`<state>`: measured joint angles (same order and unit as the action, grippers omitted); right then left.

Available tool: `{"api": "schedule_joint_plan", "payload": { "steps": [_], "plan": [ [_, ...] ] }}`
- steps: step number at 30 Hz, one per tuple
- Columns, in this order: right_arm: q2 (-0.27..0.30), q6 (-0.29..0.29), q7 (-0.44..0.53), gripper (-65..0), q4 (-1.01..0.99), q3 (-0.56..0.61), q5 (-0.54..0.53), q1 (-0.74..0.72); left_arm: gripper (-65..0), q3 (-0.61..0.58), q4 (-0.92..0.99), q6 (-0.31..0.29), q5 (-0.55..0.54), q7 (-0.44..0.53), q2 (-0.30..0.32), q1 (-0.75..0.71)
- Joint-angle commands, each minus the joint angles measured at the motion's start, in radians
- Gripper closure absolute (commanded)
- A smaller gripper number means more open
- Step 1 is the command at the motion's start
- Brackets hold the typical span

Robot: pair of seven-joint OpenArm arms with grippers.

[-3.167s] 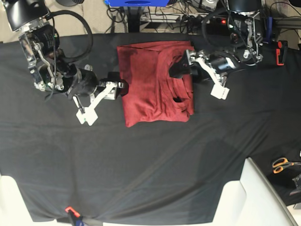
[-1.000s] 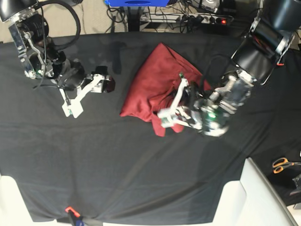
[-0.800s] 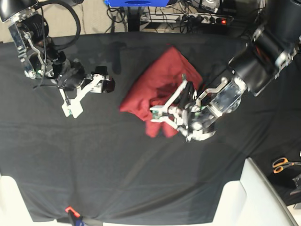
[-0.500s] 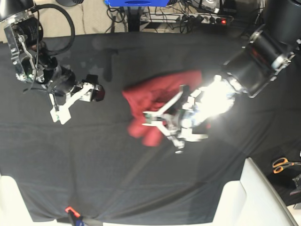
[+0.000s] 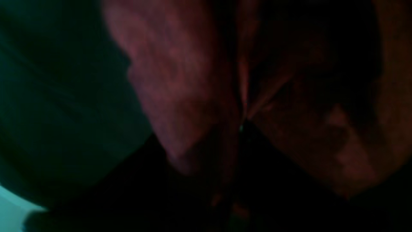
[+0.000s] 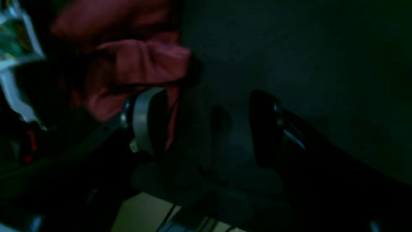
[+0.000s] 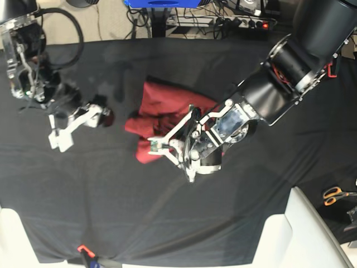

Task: Fold the T-shirt properly
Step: 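Drag the grasped shirt edge with the left gripper toward the right gripper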

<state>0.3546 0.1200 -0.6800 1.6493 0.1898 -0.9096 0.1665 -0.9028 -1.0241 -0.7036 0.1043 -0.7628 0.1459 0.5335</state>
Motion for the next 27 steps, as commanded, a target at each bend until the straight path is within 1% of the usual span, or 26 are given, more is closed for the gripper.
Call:
{"api": "schedule_joint_plan", "payload": {
  "steps": [1, 3, 5, 7, 9, 12, 17, 19, 22, 24, 25, 27],
  "plan": [
    [0.007, -0.009, 0.009, -36.3, 0.016, -0.002, -0.010, -0.011, 0.0, 0.007, 0.011, 0.005, 0.001, 0.001, -0.018, 0.037],
    [0.007, -0.009, 0.009, -36.3, 0.016, -0.002, -0.009, -0.012, 0.0, 0.011, 0.060, 0.005, -0.001, 0.002, -0.045, 0.047],
    [0.007, -0.009, 0.010, -36.3, 0.013, -0.002, -0.009, -0.012, 0.0, 0.011, 0.120, 0.005, -0.038, 0.002, -0.070, 0.070],
    [0.007, -0.009, 0.010, -36.3, -0.004, -0.002, -0.012, -0.012, 0.0, 0.011, 0.193, 0.005, -0.134, -0.002, -0.087, 0.110],
    [0.007, -0.010, 0.013, -36.3, -0.019, -0.002, -0.012, -0.012, 0.0, 0.011, 0.247, 0.005, -0.239, -0.001, -0.087, 0.144],
    [0.007, -0.013, 0.013, -36.3, -0.034, -0.002, -0.012, -0.012, 0.0, 0.007, 0.298, 0.005, -0.343, -0.001, -0.085, 0.178],
    [0.007, -0.013, 0.013, -36.3, -0.037, -0.002, -0.012, -0.012, 0.0, 0.007, 0.310, 0.005, -0.348, -0.004, -0.078, 0.175],
    [0.007, -0.013, 0.013, -36.3, -0.036, -0.002, -0.012, -0.012, 0.0, 0.009, 0.319, 0.005, -0.354, -0.004, -0.059, 0.172],
    [0.007, -0.013, 0.015, -36.3, -0.036, 0.001, -0.012, -0.012, 0.0, 0.009, 0.336, 0.005, -0.355, -0.007, -0.058, 0.170],
    [0.007, -0.013, 0.015, -36.3, -0.036, 0.001, -0.012, -0.012, 0.0, 0.012, 0.367, 0.005, -0.355, -0.034, -0.058, 0.170],
    [0.007, -0.015, 0.015, -36.3, -0.036, 0.001, -0.012, -0.012, 0.0, 0.024, 0.373, 0.005, -0.355, -0.042, -0.058, 0.170],
    [0.007, -0.015, 0.015, -36.3, -0.036, 0.003, -0.012, -0.012, 0.0, 0.098, 0.373, 0.005, -0.354, -0.059, -0.056, 0.150]
  ]
}}
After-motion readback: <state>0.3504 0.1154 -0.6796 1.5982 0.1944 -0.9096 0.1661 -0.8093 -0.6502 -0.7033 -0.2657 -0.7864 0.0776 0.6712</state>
